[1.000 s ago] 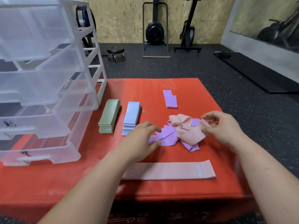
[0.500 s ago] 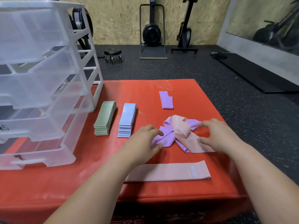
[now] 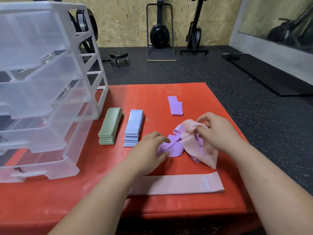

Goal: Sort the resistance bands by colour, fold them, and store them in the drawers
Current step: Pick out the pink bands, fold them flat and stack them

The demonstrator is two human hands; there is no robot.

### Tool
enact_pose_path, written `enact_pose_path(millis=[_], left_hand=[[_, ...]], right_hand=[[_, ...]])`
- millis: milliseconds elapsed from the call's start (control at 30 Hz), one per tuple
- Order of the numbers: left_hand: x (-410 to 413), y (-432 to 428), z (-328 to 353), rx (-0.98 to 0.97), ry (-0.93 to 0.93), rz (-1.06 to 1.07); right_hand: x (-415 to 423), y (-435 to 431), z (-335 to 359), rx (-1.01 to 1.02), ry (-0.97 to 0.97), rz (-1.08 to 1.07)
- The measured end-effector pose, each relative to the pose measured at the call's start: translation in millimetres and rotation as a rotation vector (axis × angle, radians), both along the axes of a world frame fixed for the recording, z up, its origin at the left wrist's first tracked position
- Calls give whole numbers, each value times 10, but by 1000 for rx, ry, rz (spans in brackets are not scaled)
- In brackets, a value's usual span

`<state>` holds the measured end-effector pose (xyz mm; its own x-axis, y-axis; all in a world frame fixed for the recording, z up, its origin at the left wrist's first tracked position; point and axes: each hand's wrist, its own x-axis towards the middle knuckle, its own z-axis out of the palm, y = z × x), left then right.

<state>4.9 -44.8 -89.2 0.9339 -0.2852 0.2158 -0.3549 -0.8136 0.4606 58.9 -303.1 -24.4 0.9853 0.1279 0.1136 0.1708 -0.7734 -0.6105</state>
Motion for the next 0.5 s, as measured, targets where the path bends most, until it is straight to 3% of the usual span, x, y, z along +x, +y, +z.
enact_pose_path(millis=[100,267,500], left_hand=[[11,34,17,-64,6,21],[4,4,65,-179,-16,10],[-159,-304,316,-471,73,-52]], right_hand=[[-67,-56,186,228,75,60],[-123,-189,147,27,149,92],[-408,-18,345,375,298,317]])
